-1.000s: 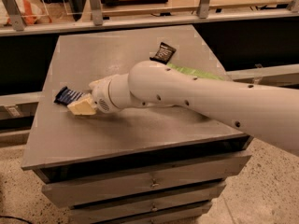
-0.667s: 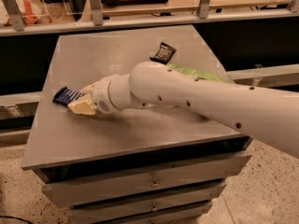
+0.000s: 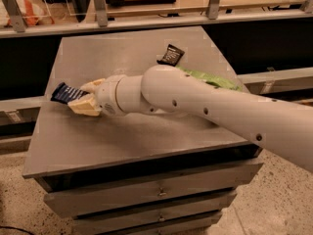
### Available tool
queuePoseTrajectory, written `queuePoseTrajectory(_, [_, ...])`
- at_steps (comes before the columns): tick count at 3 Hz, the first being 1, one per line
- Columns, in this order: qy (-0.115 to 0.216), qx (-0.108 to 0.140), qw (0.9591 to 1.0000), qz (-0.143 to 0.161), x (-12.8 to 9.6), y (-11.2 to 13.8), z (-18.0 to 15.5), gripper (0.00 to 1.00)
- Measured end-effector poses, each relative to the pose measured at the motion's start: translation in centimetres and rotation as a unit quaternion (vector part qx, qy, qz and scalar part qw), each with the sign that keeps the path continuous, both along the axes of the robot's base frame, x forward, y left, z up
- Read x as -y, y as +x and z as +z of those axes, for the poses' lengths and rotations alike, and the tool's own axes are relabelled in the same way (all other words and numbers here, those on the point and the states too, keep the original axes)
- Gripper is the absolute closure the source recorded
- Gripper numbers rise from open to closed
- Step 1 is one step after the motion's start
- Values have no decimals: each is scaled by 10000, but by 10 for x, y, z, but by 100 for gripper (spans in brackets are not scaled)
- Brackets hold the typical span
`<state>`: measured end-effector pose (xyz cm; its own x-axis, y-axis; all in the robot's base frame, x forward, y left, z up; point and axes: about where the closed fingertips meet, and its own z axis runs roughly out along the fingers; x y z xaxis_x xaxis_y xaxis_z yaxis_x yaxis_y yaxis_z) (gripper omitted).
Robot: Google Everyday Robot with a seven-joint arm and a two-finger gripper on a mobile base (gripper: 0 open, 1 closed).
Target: Pick rxbar blueberry
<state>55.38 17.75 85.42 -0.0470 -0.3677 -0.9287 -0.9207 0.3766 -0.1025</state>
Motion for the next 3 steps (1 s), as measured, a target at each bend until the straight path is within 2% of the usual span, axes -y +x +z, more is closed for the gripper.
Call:
queuePoseTrajectory(2, [384,121,9991,113,7,4,39,100])
queuePoseTrajectory(3, [459,179,9981,377,10,5,58,100])
